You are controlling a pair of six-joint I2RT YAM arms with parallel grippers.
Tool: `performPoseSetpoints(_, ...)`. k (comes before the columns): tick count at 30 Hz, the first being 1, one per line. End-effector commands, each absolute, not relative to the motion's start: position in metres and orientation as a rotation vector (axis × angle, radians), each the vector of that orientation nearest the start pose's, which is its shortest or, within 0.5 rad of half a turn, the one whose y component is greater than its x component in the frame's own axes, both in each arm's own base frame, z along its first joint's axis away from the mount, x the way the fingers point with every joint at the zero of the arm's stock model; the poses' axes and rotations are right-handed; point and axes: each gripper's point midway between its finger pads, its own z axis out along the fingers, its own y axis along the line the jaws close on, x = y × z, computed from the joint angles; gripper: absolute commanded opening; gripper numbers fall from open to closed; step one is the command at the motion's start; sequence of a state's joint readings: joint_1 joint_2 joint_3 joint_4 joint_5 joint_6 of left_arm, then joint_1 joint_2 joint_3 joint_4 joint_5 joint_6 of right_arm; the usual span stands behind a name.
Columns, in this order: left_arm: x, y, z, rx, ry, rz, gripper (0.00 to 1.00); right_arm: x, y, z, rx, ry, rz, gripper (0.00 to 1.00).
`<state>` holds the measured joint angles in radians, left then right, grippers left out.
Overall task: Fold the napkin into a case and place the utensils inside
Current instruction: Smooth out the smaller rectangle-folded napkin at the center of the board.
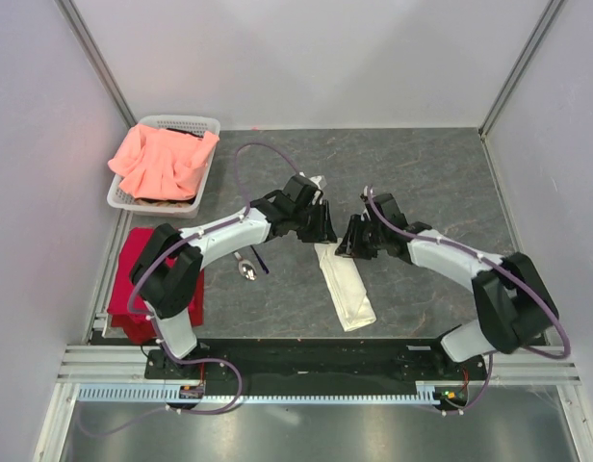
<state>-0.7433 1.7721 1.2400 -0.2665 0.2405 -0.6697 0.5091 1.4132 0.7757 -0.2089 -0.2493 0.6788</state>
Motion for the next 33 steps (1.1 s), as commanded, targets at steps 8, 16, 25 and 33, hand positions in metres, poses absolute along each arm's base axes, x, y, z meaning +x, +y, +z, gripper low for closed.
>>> performPoseSetpoints(8,0.319,-0.347,0.073,0.228,2.584,-0.7,0.43,0.324,0.256,0.059,0.103,2.531,0.89,0.42)
performPoseSetpoints(16,0.316,-0.345,0.06,0.219,2.62,-0.672,0.38,0.328,0.256,0.05,0.131,2.542,0.893,0.37)
performPoseSetpoints(25,0.315,-0.344,0.049,0.218,2.645,-0.66,0.24,0.329,0.258,0.042,0.141,2.532,0.914,0.32)
performPoseSetpoints(33,0.318,-0.351,0.043,0.216,2.656,-0.707,0.08,0.323,0.263,0.038,0.087,2.515,0.964,0.24)
